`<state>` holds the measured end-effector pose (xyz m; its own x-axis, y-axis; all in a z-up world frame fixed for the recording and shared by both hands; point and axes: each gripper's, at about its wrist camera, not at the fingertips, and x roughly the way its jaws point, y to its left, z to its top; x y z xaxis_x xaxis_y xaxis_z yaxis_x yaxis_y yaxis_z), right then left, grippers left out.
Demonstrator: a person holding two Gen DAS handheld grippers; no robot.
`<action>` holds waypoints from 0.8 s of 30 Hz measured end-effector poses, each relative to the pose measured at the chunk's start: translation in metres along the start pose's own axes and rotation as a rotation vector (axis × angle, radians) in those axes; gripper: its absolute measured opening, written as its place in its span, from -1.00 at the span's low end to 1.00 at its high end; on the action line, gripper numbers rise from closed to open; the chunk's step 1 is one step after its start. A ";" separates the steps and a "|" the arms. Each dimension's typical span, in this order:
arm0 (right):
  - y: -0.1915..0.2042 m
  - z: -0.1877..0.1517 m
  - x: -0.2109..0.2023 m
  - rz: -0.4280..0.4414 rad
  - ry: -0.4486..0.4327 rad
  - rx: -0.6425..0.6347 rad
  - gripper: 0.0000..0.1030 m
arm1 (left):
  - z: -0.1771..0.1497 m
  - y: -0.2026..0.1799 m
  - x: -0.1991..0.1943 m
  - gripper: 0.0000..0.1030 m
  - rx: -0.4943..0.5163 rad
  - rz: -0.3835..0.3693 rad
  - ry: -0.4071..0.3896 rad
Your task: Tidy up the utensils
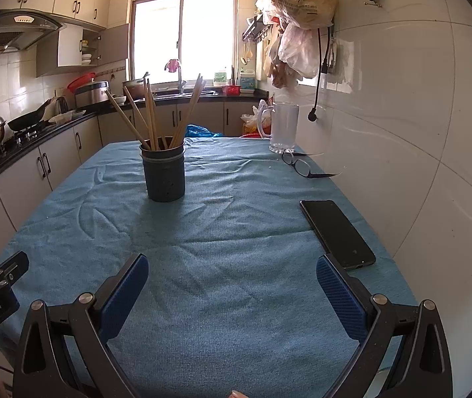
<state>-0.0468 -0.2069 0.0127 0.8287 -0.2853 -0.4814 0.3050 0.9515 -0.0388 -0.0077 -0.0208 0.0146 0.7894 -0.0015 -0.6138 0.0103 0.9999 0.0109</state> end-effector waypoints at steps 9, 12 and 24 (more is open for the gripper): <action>0.000 -0.001 0.002 0.003 0.007 -0.005 1.00 | -0.001 0.000 0.001 0.76 -0.001 0.005 0.005; 0.001 -0.002 0.002 0.001 0.009 -0.008 1.00 | -0.001 -0.001 0.001 0.76 -0.001 0.004 0.007; 0.003 -0.006 0.006 0.001 0.023 -0.017 1.00 | -0.003 -0.003 0.003 0.76 0.003 0.006 0.017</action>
<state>-0.0435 -0.2050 0.0048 0.8178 -0.2822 -0.5016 0.2965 0.9536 -0.0531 -0.0071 -0.0232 0.0100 0.7787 0.0044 -0.6273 0.0080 0.9998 0.0169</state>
